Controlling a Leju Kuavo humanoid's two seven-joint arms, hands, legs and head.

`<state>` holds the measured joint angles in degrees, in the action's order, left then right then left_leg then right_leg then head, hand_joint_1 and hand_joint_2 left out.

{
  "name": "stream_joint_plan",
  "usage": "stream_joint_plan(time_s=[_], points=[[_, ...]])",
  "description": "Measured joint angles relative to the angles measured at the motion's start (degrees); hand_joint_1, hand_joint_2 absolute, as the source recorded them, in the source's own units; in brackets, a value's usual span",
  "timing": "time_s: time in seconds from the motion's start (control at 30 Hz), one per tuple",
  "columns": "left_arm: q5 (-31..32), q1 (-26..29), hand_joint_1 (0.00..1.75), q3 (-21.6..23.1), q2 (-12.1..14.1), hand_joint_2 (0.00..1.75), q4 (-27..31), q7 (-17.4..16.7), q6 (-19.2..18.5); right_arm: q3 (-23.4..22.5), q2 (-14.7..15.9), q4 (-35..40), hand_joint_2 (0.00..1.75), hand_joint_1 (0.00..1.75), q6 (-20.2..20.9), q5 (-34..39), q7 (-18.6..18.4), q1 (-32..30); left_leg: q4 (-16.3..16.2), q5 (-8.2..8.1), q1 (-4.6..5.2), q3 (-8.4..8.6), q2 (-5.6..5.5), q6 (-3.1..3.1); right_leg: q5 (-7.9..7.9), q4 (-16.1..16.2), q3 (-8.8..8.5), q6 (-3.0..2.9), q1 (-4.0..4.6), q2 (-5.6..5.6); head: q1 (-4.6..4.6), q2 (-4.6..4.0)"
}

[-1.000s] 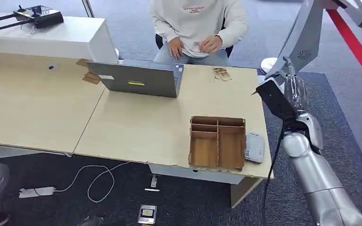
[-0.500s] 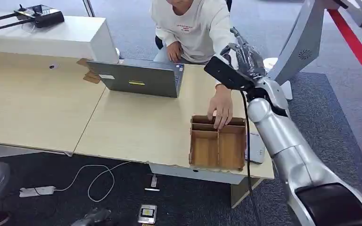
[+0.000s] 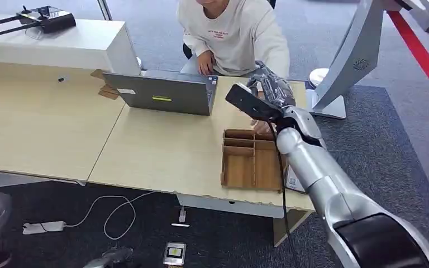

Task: Pass the card to the sensor for recognition and then transmit it.

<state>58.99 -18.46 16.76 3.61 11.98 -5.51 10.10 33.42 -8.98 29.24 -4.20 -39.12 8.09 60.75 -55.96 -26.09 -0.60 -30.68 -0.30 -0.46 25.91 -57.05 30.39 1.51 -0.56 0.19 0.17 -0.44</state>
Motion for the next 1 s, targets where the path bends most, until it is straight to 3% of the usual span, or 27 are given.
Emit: stream_joint_plan(time_s=[0.57,0.6,0.63,0.67,0.7,1.0], points=[[-0.09,-0.07,0.00,0.02,0.00,0.00,0.00,-0.31,-0.17,0.02,-0.09,-3.74,1.75,1.75,-0.11,-0.42,-0.57,-0.01,0.00,0.00,-0.01,0.00,0.00,0.00,-0.01,0.00,0.01,0.00,0.01,0.00,0.00,0.00],[-0.09,-0.08,0.00,0.02,0.00,0.00,0.00,-0.31,-0.17,0.02,-0.09,-3.76,1.75,1.50,-0.24,-0.42,-0.57,-0.01,0.00,0.00,-0.01,0.00,0.00,0.00,-0.01,0.00,0.01,-0.01,0.01,0.00,0.00,0.00],[-0.09,-0.08,0.00,0.02,0.00,0.00,0.00,-0.31,-0.17,0.02,-0.09,-3.80,1.75,1.50,-0.46,-0.42,-0.57,0.00,0.00,0.00,-0.01,0.00,0.00,0.00,-0.01,0.00,0.01,-0.01,0.01,0.00,0.00,0.00],[-0.11,-0.08,0.00,0.02,0.00,0.00,0.00,-0.31,-0.17,0.02,-0.09,-3.80,1.75,0.19,-0.68,-0.42,-0.57,0.00,0.00,0.00,-0.01,0.00,0.00,0.00,-0.01,0.00,0.02,-0.01,0.01,0.00,-0.02,0.00],[-0.15,-0.07,0.00,0.02,0.00,0.00,0.00,-0.35,-0.17,0.02,-0.07,-3.80,1.75,0.00,-1.49,-0.33,-0.57,0.01,0.00,0.00,-0.01,0.00,0.00,0.00,0.00,0.00,0.02,-0.01,0.01,0.01,0.00,0.00],[-1.07,0.28,0.00,0.02,0.04,0.00,0.00,-0.63,0.24,-0.33,1.79,-3.56,1.75,0.00,-8.53,2.86,0.39,1.14,0.00,0.00,-0.01,0.01,0.01,0.00,0.00,0.00,0.04,-0.01,0.01,0.02,0.00,0.00]])
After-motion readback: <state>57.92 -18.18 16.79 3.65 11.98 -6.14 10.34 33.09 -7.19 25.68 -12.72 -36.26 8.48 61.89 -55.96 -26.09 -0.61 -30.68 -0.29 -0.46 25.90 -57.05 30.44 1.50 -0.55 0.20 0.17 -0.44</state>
